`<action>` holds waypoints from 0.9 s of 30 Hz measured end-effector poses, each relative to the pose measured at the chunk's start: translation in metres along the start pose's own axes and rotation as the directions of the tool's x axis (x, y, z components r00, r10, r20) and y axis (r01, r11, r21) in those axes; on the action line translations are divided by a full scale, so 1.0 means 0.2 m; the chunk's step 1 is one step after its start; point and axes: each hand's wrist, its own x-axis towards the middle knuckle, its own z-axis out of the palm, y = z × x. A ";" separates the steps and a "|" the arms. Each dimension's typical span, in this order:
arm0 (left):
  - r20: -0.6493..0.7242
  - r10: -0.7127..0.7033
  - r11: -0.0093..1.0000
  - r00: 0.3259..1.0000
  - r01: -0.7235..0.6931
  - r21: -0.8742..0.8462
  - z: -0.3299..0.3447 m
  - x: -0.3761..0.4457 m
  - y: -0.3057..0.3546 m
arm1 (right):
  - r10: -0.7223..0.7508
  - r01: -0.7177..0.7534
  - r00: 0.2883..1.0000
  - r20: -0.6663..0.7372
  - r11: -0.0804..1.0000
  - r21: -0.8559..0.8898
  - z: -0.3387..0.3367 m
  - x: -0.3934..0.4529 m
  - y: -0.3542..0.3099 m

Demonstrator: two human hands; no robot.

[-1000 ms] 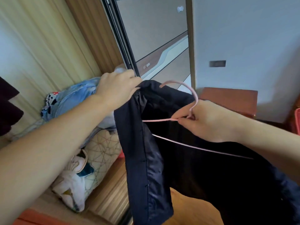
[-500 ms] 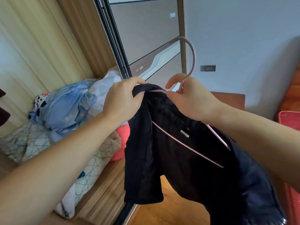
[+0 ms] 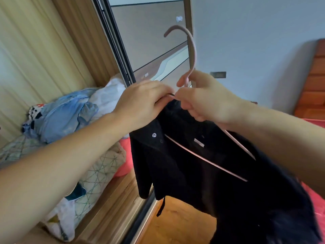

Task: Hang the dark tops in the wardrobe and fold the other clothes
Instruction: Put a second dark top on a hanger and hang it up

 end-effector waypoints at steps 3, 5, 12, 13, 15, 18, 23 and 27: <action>0.040 0.053 0.997 0.998 -0.056 0.061 -0.01 0.06 -0.01 | -0.003 0.003 0.998 0.064 1.000 0.002 -0.07 -0.03 -0.03; 0.015 0.062 0.995 0.998 -0.063 0.078 -0.02 0.08 -0.04 | -0.084 0.112 0.986 0.147 0.974 -0.196 -0.20 -0.09 -0.02; -0.077 -0.025 0.995 0.997 0.033 0.097 -0.10 0.15 -0.25 | 0.000 0.146 0.969 0.246 0.806 -0.574 -0.53 -0.43 0.16; -0.073 -0.039 0.993 0.997 0.046 0.108 -0.11 0.17 -0.26 | -0.047 0.170 0.975 0.217 0.783 -0.598 -0.49 -0.43 0.17; -0.060 -0.072 0.990 0.996 0.079 0.121 -0.14 0.19 -0.29 | -0.132 0.200 0.979 0.155 0.775 -0.600 -0.41 -0.39 0.17; -0.081 -0.099 0.986 0.992 0.109 0.124 -0.21 0.17 -0.35 | -0.152 0.170 0.985 0.081 0.779 -0.604 -0.32 -0.32 0.11; -0.165 -0.067 0.982 0.984 0.095 0.165 -0.33 0.12 -0.51 | -0.125 0.153 0.988 0.089 0.828 -0.539 -0.14 -0.15 -0.10; -0.165 -0.211 0.969 0.963 0.229 0.097 -0.39 0.06 -0.76 | -0.113 0.125 0.992 0.053 0.876 -0.465 0.07 0.08 -0.26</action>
